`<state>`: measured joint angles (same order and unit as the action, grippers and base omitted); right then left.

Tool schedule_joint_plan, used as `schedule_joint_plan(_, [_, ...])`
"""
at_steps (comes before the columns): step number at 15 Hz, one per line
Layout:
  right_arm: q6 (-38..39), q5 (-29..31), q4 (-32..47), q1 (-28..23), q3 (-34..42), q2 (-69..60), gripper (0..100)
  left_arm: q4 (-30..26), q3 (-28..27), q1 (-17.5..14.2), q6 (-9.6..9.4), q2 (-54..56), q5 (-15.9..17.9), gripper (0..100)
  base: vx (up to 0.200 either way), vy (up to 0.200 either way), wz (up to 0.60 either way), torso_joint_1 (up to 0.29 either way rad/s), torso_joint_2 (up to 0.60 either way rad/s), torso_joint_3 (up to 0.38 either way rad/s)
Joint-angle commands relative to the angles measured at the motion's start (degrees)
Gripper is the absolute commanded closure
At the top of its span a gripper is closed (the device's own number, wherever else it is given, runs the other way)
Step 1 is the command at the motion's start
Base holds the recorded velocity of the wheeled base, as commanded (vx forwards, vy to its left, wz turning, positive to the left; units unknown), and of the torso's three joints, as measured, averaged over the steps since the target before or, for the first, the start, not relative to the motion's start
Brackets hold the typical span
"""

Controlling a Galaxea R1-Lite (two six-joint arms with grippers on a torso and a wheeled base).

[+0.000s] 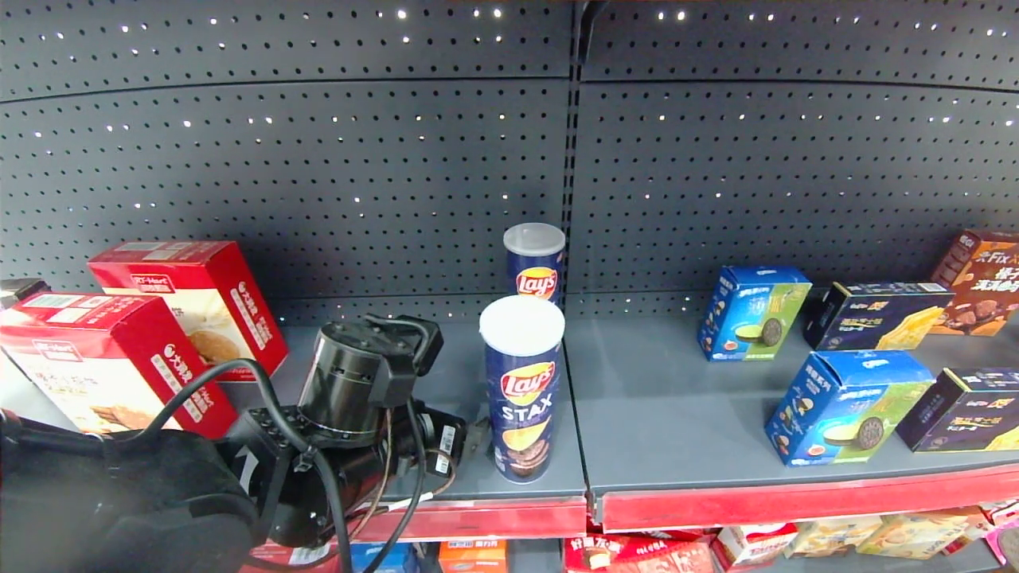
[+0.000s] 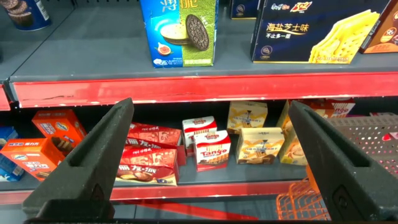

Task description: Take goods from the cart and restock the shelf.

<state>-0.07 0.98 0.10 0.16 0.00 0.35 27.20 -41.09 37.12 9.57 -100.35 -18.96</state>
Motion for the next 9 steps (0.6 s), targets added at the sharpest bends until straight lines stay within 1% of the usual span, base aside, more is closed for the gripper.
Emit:
schedule_joint_plan(1, [-0.01, -0.01, -0.01, 0.02, 0.00, 0.09, 0, -0.04, -0.13, 0.15, 0.01, -0.46, -0.03, 0, 0.000, 0.000, 0.00, 0.000, 0.00, 0.000])
schedule_joint_plan(9, [-0.01, -0.01, -0.01, 0.02, 0.00, 0.09, 0, -0.13, -0.65, 0.67, 0.01, -0.81, -0.03, 0, 0.000, 0.000, 0.00, 0.000, 0.00, 0.000])
